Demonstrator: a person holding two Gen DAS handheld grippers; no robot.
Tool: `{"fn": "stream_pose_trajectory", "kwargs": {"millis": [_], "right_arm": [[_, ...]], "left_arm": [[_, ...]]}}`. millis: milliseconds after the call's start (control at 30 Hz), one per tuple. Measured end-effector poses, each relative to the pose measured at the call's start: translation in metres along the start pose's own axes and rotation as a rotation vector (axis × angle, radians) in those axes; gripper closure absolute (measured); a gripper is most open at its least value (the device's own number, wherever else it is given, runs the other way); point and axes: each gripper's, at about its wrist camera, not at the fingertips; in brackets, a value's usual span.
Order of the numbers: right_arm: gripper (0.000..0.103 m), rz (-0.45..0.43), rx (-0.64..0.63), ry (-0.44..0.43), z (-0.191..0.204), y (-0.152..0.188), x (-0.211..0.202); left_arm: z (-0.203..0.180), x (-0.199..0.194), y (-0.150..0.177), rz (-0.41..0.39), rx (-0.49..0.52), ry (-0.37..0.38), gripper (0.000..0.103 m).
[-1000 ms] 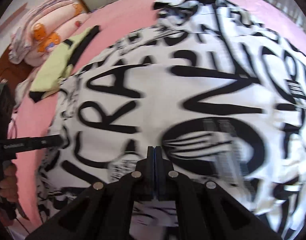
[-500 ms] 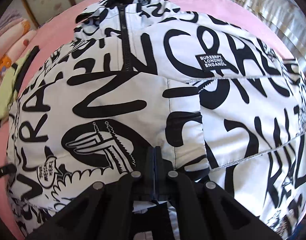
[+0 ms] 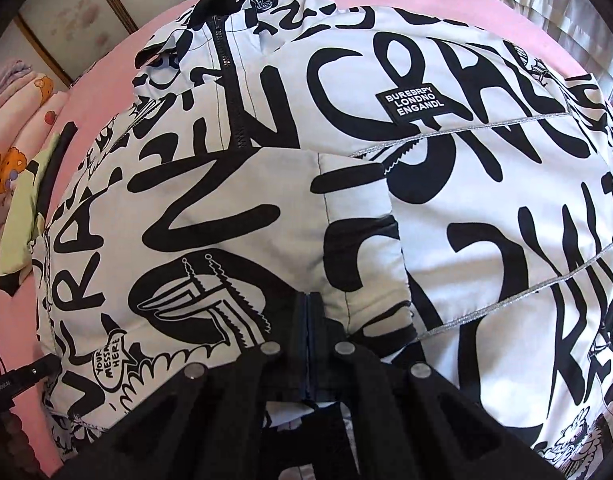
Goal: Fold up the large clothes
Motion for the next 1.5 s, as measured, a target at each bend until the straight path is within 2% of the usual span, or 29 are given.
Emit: {"fn": "stream_pose_trajectory", "kwargs": {"millis": [100,133,167,200,267,333,400,500,533,667,733,900,1100,1300,1500], "right_arm": [[0.103,0.026,0.01,-0.008,0.003,-0.006,-0.004],[0.103,0.027,0.001,-0.014,0.005,-0.008,-0.007],[0.102,0.023,-0.011,-0.032,0.008,-0.009,-0.012],[0.1,0.017,-0.018,-0.053,0.01,-0.01,-0.016],[0.1,-0.007,-0.02,-0.105,0.012,-0.012,-0.027],[0.098,-0.002,-0.028,-0.179,0.014,-0.015,-0.036],[0.093,0.013,-0.054,-0.23,0.013,-0.018,-0.042],[0.068,0.023,-0.112,-0.273,0.008,-0.02,-0.055],[0.063,0.033,-0.122,-0.285,0.003,-0.021,-0.059],[0.06,0.133,-0.119,-0.323,-0.035,-0.03,-0.08],[0.052,0.164,-0.102,-0.324,-0.061,-0.036,-0.092],[0.05,0.184,-0.045,-0.312,-0.134,-0.051,-0.118],[0.05,0.139,0.054,-0.226,-0.239,-0.07,-0.141],[0.05,0.122,0.295,-0.168,-0.355,-0.087,-0.153],[0.05,0.051,0.516,-0.115,-0.45,-0.1,-0.158]], "left_arm": [[-0.016,-0.016,-0.009,-0.046,0.023,-0.085,0.097],[-0.024,-0.023,-0.013,-0.063,0.037,-0.107,0.093],[-0.031,-0.028,-0.016,-0.079,0.045,-0.127,0.081],[-0.038,-0.033,-0.019,-0.101,0.047,-0.142,0.076],[-0.058,-0.044,-0.023,-0.16,0.037,-0.17,0.044],[-0.081,-0.05,-0.025,-0.207,0.019,-0.189,0.03],[-0.105,-0.052,-0.027,-0.227,0.003,-0.218,0.03],[-0.149,-0.044,-0.028,-0.215,-0.008,-0.285,0.03],[-0.164,-0.042,-0.027,-0.202,-0.01,-0.302,0.03],[-0.221,-0.03,-0.019,-0.123,0.003,-0.352,0.03],[-0.252,-0.024,-0.017,-0.079,0.008,-0.349,0.03],[-0.322,-0.018,-0.018,-0.074,0.034,-0.293,0.03],[-0.407,0.012,-0.035,-0.026,0.17,-0.241,0.03],[-0.494,0.055,-0.053,0.082,0.331,-0.192,0.029],[-0.565,0.089,-0.063,0.128,0.473,-0.19,0.024]]}}
Point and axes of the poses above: each gripper's, at about its wrist camera, not at the fingertips, and x roughly the way its jaws point, z to its left, y to its underside, and after that the axes turned 15 degrees about x, right-handed
